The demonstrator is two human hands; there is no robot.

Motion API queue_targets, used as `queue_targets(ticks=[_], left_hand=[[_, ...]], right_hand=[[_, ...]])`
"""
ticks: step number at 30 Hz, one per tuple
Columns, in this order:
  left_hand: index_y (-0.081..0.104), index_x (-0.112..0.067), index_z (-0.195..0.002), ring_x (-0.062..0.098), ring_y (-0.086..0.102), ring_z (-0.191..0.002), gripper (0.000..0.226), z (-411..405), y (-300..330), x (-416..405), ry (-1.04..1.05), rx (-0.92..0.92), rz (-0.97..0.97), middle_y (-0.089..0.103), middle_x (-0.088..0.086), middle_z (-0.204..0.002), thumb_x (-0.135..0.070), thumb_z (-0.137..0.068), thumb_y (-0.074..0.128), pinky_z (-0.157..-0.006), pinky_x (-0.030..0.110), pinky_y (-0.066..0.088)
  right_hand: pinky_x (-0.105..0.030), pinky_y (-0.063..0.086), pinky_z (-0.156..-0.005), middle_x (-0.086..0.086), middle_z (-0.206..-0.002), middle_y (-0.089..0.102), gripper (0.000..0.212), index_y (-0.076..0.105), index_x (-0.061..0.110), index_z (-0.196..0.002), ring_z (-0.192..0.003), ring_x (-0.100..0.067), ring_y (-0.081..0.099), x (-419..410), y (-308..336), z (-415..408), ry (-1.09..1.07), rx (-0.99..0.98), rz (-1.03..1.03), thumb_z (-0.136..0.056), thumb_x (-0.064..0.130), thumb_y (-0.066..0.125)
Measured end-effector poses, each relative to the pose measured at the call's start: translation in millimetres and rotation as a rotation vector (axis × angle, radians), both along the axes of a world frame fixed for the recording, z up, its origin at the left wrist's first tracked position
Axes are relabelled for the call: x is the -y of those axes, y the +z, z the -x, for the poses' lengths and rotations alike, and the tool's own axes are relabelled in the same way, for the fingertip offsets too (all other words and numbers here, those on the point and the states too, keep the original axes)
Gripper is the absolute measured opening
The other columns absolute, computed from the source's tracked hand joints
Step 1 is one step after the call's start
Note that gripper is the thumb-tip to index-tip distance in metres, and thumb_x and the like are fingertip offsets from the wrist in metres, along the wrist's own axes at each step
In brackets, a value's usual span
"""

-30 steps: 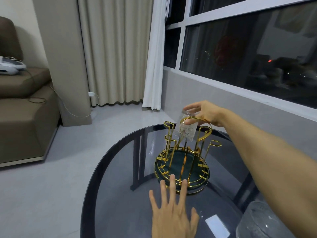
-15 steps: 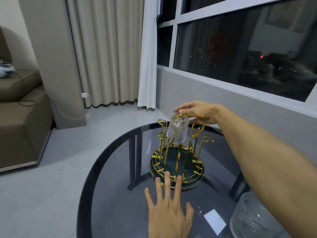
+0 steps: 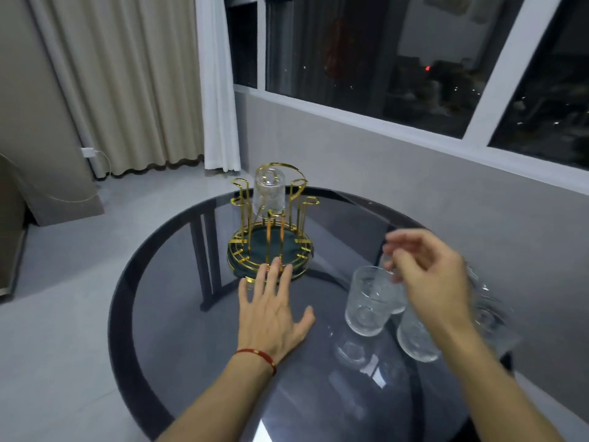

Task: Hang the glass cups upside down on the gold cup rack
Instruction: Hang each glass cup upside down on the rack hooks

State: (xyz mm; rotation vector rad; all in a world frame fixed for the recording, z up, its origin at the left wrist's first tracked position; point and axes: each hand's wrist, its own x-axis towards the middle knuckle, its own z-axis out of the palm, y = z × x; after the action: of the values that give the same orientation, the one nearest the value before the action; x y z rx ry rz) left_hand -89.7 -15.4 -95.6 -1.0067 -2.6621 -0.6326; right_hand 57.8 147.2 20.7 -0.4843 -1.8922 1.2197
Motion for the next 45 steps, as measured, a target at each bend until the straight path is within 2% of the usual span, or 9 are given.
queue_targets(ticks=[5,13,18,26,31,36,39,41,45], left_hand=[[0.019,-0.024,-0.158,0.010,0.020,-0.151,0.099,-48.2,17.1,-40.8,-0.449,0.416,-0.391,0.023,-0.005,-0.165,-0.049,-0.076,0.068,-0.123,0.037,0.025],[0.032,-0.023,-0.153,0.021,0.050,-0.134,0.102,-69.5,34.0,-83.2,-0.211,0.614,-0.541,0.058,0.001,-0.142,-0.039,-0.067,0.085,-0.106,0.032,0.044],[0.056,-0.034,-0.121,-0.004,0.060,-0.099,0.079,-46.6,47.5,-51.9,-0.022,0.558,-0.663,0.059,-0.023,-0.104,-0.057,-0.053,0.090,-0.069,0.001,0.039],[0.060,-0.030,-0.118,-0.004,0.067,-0.093,0.077,-31.8,65.9,-18.2,0.027,0.696,-1.022,0.069,-0.012,-0.108,-0.058,-0.053,0.092,-0.081,0.018,0.052],[0.058,-0.024,-0.120,0.013,0.070,-0.106,0.085,-28.3,71.0,-22.4,-0.022,0.885,-1.111,0.070,0.001,-0.118,-0.060,-0.050,0.090,-0.099,0.048,0.056],[0.061,-0.022,-0.125,0.016,0.069,-0.110,0.083,-22.1,71.4,-19.4,-0.170,0.899,-1.047,0.070,0.001,-0.120,-0.060,-0.057,0.088,-0.095,0.041,0.058],[0.071,-0.021,-0.124,0.015,0.069,-0.113,0.071,-5.9,69.9,-11.8,-0.298,1.019,-1.093,0.075,0.001,-0.121,-0.075,-0.078,0.063,-0.091,0.038,0.059],[0.077,-0.025,-0.115,0.005,0.069,-0.106,0.059,5.1,61.5,-6.7,-0.251,0.917,-1.011,0.078,-0.007,-0.112,-0.069,-0.093,0.044,-0.087,0.033,0.054],[0.075,-0.022,-0.107,0.017,0.058,-0.116,0.029,26.1,18.7,2.2,0.093,0.227,-0.463,0.069,-0.003,-0.111,-0.041,-0.094,0.057,-0.098,0.044,0.048]], right_hand=[[-0.038,0.055,-0.057,0.003,-0.082,0.073,0.023,0.071,0.033,-0.089,-0.064,-0.022,0.070,15.8,-17.2,-16.9,-0.202,-0.081,0.060,-0.086,0.013,0.062],[-0.048,0.061,-0.078,0.006,-0.087,0.072,0.047,0.071,0.024,-0.095,-0.079,-0.021,0.070,24.8,-35.0,-22.8,-0.157,0.139,-0.021,-0.077,-0.015,0.051],[-0.039,0.061,-0.074,0.009,-0.094,0.072,0.043,0.069,0.032,-0.091,-0.080,-0.009,0.069,24.4,-50.3,-16.4,-0.053,0.228,-0.096,-0.081,-0.007,0.055],[-0.051,0.054,-0.103,0.003,-0.125,0.061,0.026,0.061,0.032,-0.124,-0.119,-0.024,0.064,35.6,-64.8,11.1,0.070,0.422,0.102,-0.105,0.042,0.046],[-0.036,0.058,-0.049,-0.024,-0.120,0.069,0.042,0.048,0.030,-0.138,-0.071,-0.030,0.077,43.7,-59.6,26.1,0.300,0.152,0.644,-0.108,0.057,0.038],[-0.036,0.061,-0.062,-0.030,-0.136,0.064,0.053,0.048,0.009,-0.150,-0.078,-0.029,0.070,44.6,-52.9,41.1,0.306,-0.103,0.863,-0.110,0.043,0.046],[-0.045,0.063,-0.091,-0.023,-0.136,0.070,0.042,0.055,0.008,-0.144,-0.107,-0.033,0.076,41.1,-40.2,44.3,0.288,-0.243,0.882,-0.111,0.032,0.046],[-0.052,0.058,-0.102,-0.018,-0.134,0.073,0.038,0.055,0.009,-0.143,-0.120,-0.034,0.073,37.8,-30.0,46.8,0.250,-0.277,0.821,-0.111,0.027,0.047],[-0.050,0.059,-0.103,-0.009,-0.146,0.064,0.058,0.048,0.015,-0.152,-0.129,-0.027,0.068,27.5,-8.7,55.1,0.128,-0.321,0.643,-0.098,0.029,0.065]])
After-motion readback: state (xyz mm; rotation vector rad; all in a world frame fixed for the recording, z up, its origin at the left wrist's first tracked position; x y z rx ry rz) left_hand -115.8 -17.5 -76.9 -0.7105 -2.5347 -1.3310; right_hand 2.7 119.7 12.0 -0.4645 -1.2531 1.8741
